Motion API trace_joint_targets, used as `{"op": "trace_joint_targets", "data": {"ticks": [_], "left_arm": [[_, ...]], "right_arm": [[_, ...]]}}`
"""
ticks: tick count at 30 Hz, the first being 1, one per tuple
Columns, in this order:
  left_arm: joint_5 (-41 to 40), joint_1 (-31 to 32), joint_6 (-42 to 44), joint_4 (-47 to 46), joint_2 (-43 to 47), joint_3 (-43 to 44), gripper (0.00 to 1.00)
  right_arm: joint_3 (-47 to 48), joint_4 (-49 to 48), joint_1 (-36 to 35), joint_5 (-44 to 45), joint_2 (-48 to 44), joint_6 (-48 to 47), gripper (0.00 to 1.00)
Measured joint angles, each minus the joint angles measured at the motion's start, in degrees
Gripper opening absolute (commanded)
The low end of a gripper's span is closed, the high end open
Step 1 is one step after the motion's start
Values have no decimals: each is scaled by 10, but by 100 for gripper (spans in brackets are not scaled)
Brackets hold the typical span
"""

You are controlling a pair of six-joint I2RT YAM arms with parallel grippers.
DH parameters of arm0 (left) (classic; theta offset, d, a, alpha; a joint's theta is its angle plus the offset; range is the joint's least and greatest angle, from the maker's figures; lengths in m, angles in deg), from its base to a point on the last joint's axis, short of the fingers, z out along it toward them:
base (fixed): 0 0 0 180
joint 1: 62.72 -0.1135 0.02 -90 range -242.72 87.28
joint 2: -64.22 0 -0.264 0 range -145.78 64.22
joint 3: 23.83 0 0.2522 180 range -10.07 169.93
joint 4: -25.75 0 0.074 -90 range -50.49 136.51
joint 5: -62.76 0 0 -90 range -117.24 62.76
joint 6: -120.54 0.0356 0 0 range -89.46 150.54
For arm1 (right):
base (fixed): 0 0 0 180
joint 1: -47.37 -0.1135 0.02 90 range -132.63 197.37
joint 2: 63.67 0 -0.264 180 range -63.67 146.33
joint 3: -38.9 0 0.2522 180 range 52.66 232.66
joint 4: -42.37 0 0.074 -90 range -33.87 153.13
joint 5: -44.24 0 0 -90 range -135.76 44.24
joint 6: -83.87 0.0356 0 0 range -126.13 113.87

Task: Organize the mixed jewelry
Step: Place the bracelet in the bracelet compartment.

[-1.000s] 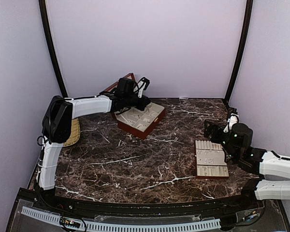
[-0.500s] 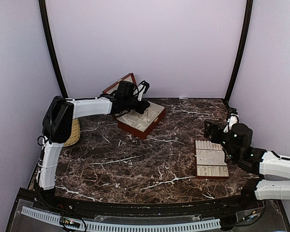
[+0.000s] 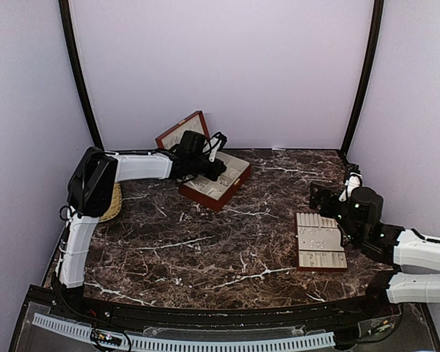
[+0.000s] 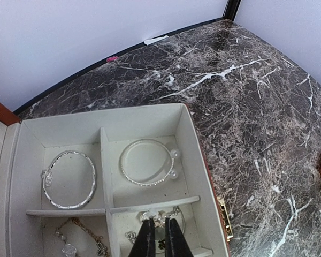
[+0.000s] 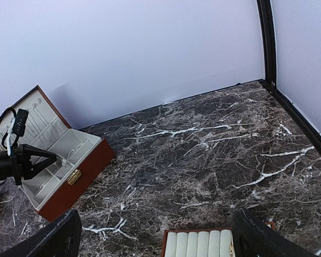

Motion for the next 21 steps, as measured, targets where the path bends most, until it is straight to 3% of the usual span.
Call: {"op": "trace_joint_targets", "data": {"ticks": [2,5,7,18,21], "left_arm": [[0,0,0,0,-1,0,6],[0,0,0,0,-1,0,24],[0,0,3,1,-1,0,30],[-2,0,4,2,-1,0,36],[-2,0,4,3,-1,0,43]], "right_arm": [[0,0,0,0,1,0,98],[0,0,0,0,3,0,98],[0,0,0,0,4,0,98],[0,0,0,0,10,0,99],[0,0,0,0,10,0,98]]}}
